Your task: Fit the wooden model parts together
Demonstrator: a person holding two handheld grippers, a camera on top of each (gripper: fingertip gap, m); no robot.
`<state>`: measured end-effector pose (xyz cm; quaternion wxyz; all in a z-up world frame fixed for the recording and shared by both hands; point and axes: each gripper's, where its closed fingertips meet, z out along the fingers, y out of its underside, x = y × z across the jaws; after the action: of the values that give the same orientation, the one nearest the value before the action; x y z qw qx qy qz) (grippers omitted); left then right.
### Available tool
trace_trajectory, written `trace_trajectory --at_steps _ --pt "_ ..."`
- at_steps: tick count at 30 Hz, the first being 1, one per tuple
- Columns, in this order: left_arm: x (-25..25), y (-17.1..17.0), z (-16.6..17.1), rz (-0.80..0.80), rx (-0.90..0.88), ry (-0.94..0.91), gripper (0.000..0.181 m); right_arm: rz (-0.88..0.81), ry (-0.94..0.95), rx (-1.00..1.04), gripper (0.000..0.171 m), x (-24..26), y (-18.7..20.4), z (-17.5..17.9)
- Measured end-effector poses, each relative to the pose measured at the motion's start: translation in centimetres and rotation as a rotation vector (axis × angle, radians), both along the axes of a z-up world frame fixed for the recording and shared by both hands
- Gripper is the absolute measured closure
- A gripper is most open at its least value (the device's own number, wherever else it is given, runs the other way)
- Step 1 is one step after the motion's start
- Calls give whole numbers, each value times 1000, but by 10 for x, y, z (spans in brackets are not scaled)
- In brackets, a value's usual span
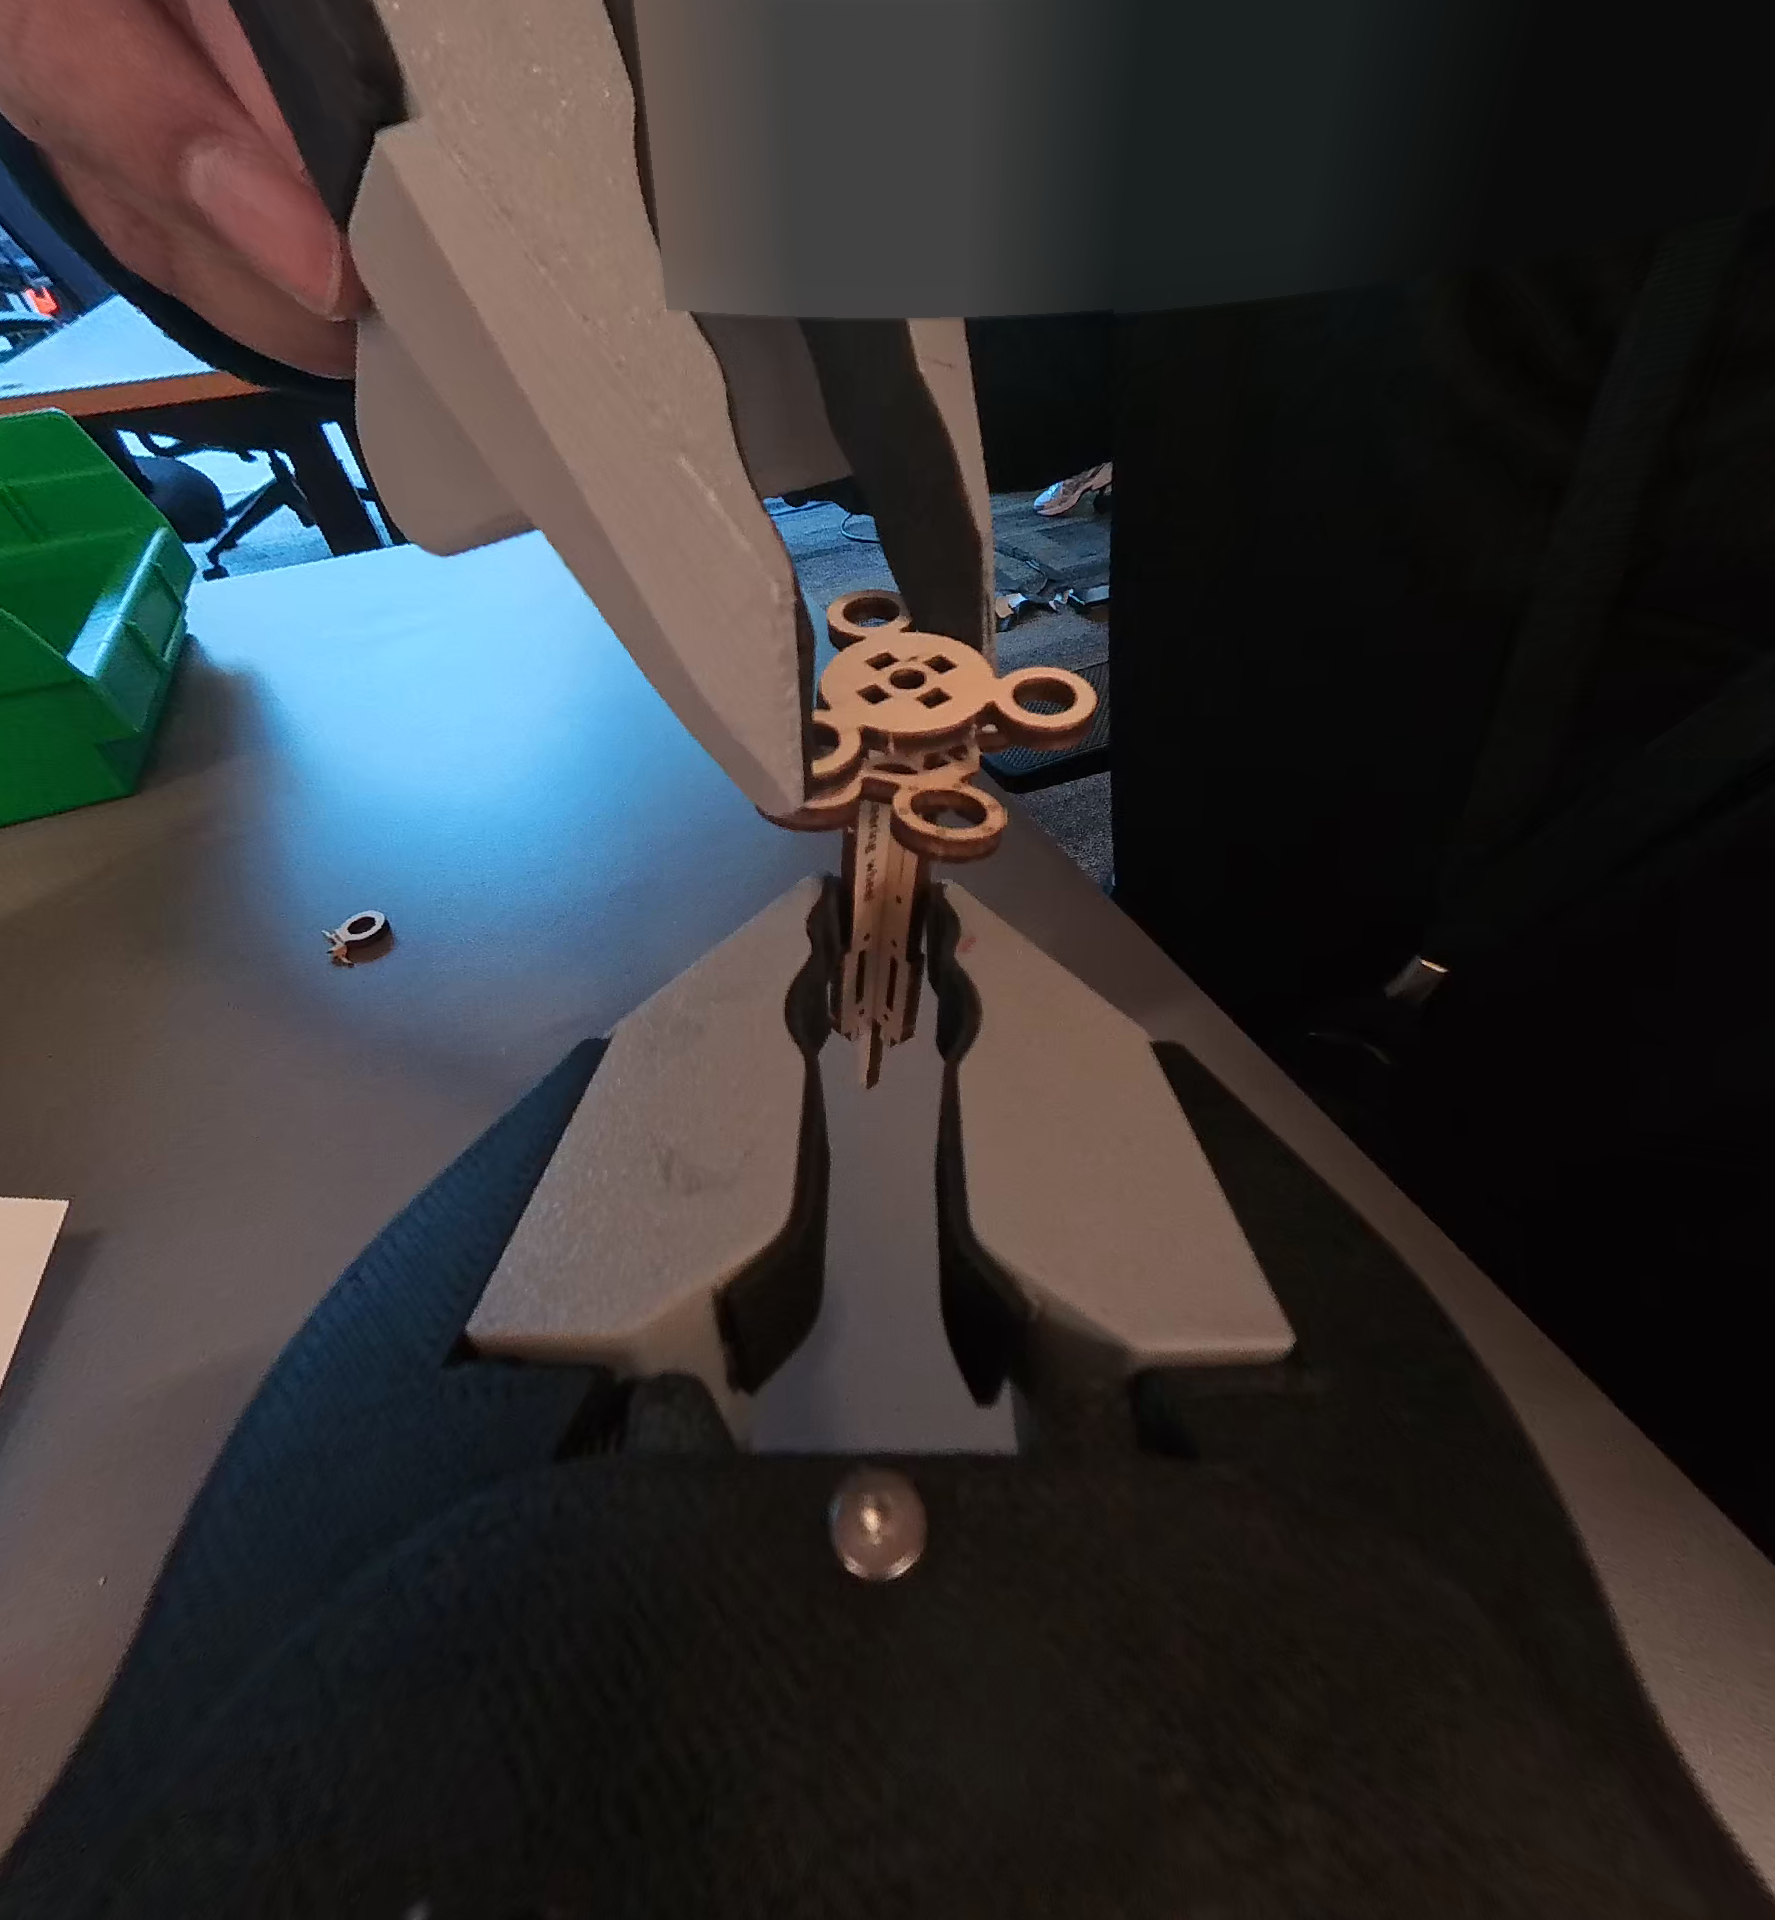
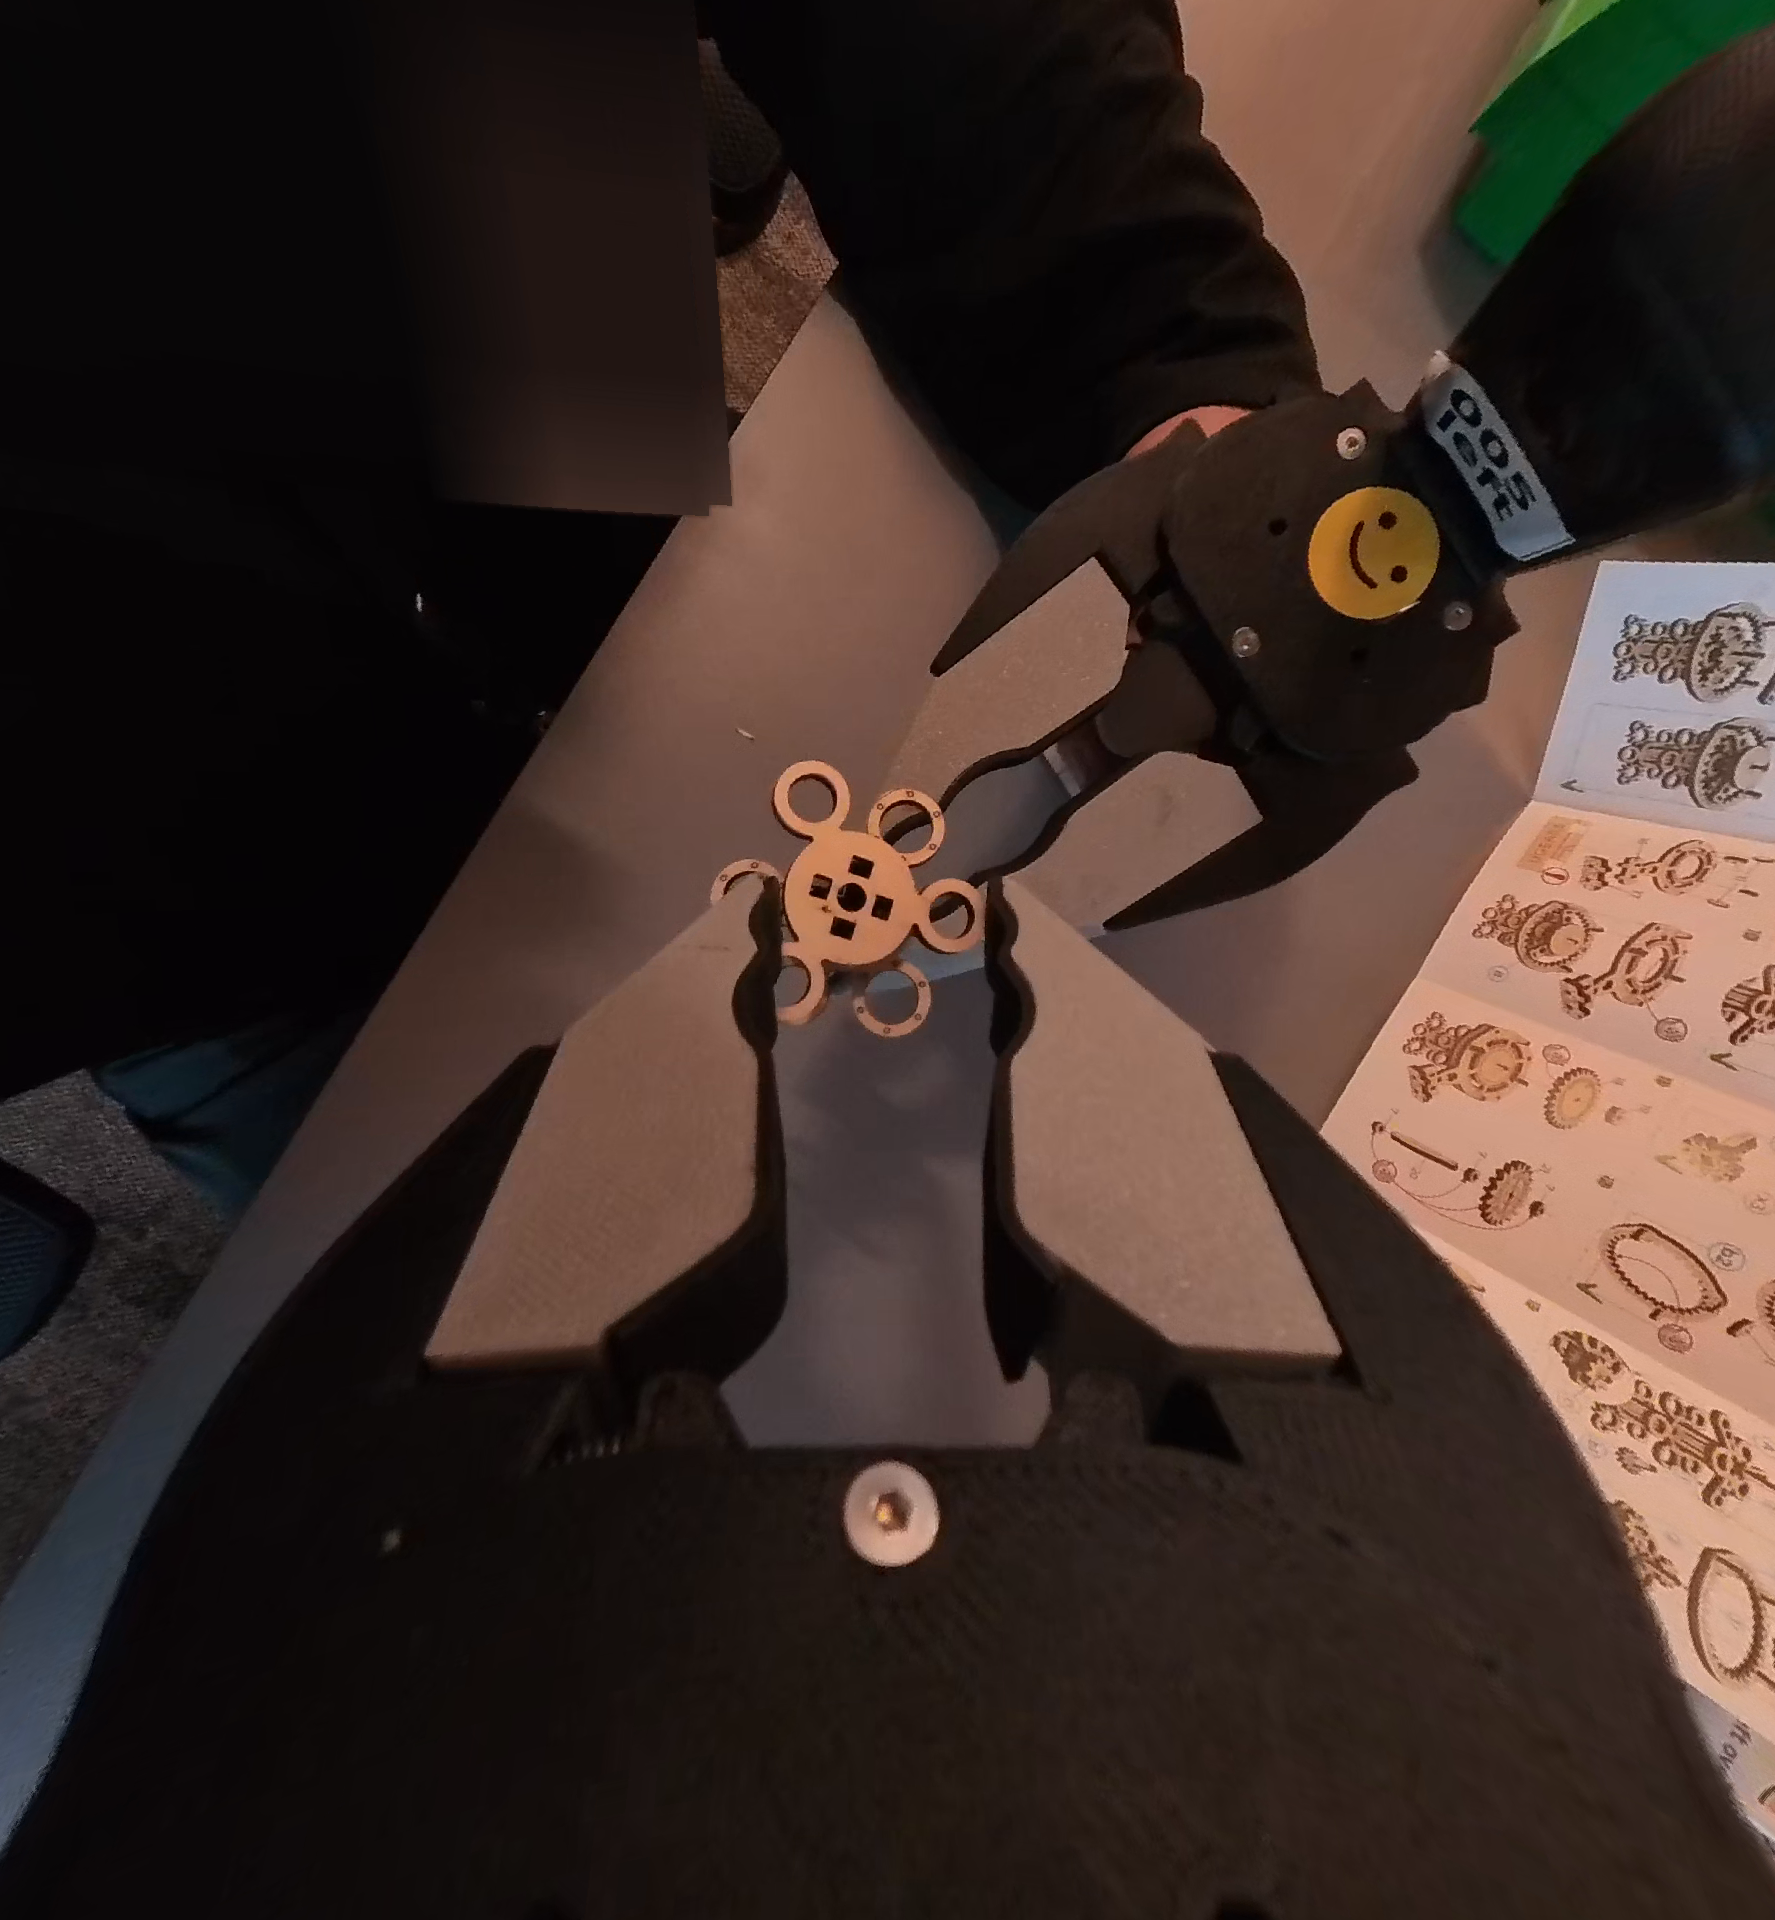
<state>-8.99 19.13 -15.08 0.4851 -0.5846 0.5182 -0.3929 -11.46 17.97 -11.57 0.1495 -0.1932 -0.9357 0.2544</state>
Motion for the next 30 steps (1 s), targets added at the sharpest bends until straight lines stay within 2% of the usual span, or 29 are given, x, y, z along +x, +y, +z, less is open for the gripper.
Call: trace_trajectory --at_steps 15,20,26,30 --pt "0 1 0 2 -14 -5 169 -35 40 -42 138 3 4 4" --pt "-1 2 1 4 -29 -20 169 -31 60 -26 151 7 4 2" --pt "-2 2 4 0 -42 -39 168 -68 97 -32 145 7 12 5" --pt "-2 3 4 4 -47 -41 169 -51 134 -34 150 9 10 10"
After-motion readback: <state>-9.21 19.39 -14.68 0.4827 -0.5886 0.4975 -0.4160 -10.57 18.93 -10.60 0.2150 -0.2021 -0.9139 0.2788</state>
